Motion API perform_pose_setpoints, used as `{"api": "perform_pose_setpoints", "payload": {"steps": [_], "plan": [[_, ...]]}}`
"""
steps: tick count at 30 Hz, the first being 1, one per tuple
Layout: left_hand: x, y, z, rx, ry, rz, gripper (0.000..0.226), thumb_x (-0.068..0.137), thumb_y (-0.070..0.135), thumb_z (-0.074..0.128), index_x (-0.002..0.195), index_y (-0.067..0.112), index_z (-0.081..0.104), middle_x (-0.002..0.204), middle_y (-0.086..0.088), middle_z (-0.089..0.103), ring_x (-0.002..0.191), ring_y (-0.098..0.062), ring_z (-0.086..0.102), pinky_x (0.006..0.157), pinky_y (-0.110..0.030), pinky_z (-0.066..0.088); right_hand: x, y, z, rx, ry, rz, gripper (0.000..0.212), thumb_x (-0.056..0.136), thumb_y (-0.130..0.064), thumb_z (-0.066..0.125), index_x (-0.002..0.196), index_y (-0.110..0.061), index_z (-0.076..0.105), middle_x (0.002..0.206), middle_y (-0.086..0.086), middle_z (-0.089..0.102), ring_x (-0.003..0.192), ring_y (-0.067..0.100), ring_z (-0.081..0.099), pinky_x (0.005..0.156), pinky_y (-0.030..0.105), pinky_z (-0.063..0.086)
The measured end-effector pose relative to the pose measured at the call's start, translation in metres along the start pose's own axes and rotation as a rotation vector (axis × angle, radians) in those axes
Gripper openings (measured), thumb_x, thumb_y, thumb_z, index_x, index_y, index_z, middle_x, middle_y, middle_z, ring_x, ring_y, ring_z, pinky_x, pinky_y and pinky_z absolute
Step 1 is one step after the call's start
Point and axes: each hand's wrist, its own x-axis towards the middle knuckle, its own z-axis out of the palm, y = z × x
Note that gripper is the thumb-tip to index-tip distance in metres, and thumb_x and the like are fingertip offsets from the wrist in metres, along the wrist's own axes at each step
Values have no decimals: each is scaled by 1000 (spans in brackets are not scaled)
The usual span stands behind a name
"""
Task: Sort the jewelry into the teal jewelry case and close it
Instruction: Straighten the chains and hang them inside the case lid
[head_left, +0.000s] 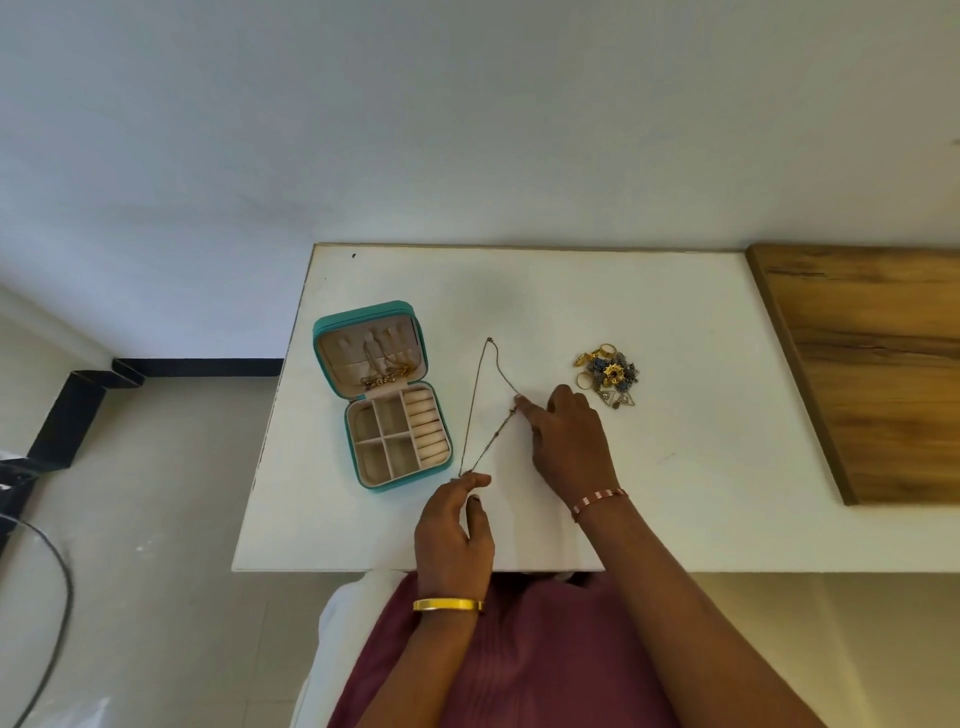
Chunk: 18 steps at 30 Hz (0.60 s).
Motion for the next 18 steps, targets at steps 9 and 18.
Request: {"api": "perform_pose_setpoints", "payload": {"steps": [9, 18], "plan": [[-2, 0, -2, 15, 57, 50, 25, 84, -1, 48, 97, 9, 67, 99, -4, 66, 94, -13, 56, 86, -29, 45, -40, -18, 3, -37, -1, -193, 51, 57, -1, 77, 103, -19, 70, 69, 5, 52, 59, 21, 52, 49, 26, 35], [1, 2, -2, 6, 85, -17, 29, 83, -8, 49, 100, 7, 66, 103, -9, 66, 99, -20, 58, 89, -33, 48, -43, -7, -5, 235, -35, 40, 28, 87, -8, 50, 110, -11, 66, 87, 12, 58, 83, 27, 55, 67, 31, 44]]}}
